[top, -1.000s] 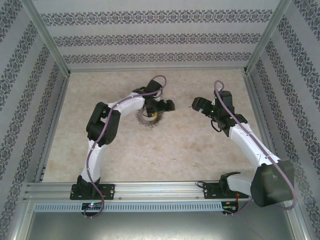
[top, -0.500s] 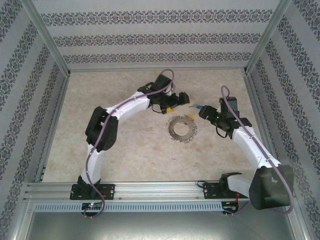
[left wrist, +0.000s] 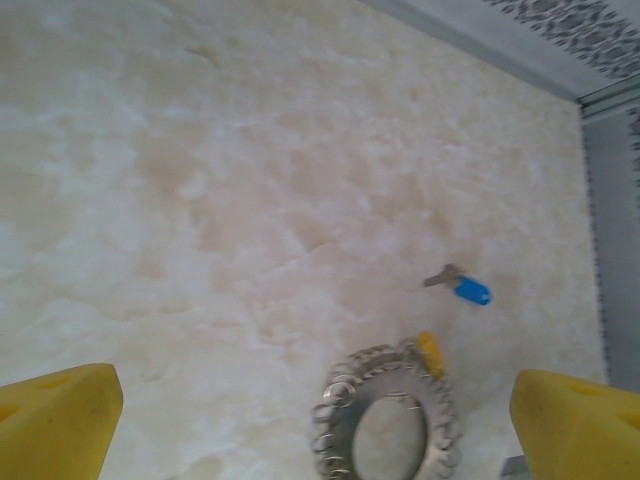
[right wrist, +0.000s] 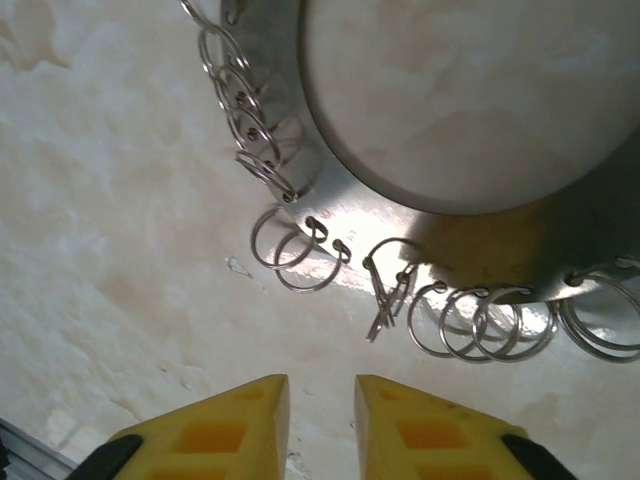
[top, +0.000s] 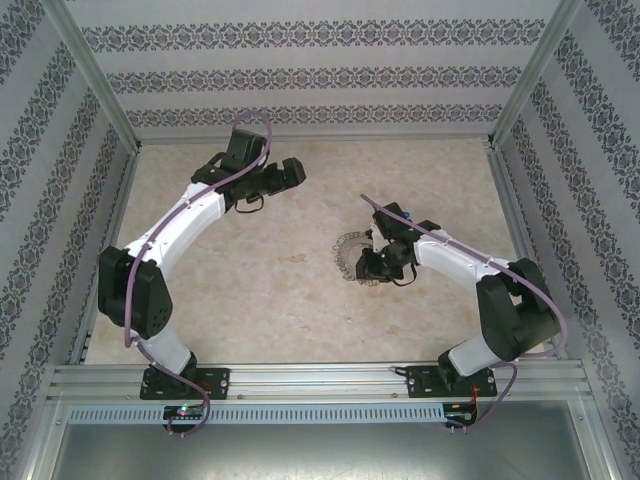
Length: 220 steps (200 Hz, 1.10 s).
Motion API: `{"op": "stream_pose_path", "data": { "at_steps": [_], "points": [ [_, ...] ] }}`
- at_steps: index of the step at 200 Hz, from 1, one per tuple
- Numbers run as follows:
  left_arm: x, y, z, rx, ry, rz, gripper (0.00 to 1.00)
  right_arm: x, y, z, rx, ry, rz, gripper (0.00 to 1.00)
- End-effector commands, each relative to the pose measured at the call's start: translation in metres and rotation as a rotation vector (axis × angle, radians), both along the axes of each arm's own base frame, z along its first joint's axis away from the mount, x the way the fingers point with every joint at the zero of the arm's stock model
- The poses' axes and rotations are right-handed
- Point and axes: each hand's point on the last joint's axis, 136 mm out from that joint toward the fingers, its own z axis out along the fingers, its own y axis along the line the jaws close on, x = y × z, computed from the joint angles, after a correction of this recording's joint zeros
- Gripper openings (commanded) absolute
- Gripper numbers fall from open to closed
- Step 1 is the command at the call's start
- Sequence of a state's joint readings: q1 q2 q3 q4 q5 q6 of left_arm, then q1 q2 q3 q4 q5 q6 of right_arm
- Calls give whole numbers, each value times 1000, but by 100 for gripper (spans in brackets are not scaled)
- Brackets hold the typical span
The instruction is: Put the keys on the keyring
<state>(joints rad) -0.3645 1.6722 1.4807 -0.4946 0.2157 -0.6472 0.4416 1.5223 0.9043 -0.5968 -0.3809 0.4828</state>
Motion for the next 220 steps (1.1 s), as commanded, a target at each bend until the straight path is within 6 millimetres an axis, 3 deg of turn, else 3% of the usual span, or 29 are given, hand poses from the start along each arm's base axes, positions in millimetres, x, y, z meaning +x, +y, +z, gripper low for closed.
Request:
{"op": "stream_pose_path", "data": {
  "at_steps": [1, 46, 88, 112, 158, 180, 220],
  "points": [
    [-9, 21, 3, 118, -49, 8, 100, 1, -4, 1, -55, -2, 10, 23],
    [-15, 22, -18, 107, -28, 11, 100, 8, -1, -13, -92, 62, 8, 25],
    [-14, 21, -24, 92, -45, 14, 100, 5, -11, -21, -155, 67, 4, 27],
    [-15, 19, -29, 87, -37, 3, 100, 5, -17, -25, -181, 70, 4, 22],
    [-21, 19, -40, 82, -11, 7, 100, 4, -17, -26, -179, 68, 1, 18],
    [-21, 20, -40, 89, -8, 4, 100, 4, -15, -24, -161, 68, -3, 25],
    [-20, 19, -42, 81, -1, 9, 100, 10, -8, -17, -140, 36, 3, 27]
  ]
}}
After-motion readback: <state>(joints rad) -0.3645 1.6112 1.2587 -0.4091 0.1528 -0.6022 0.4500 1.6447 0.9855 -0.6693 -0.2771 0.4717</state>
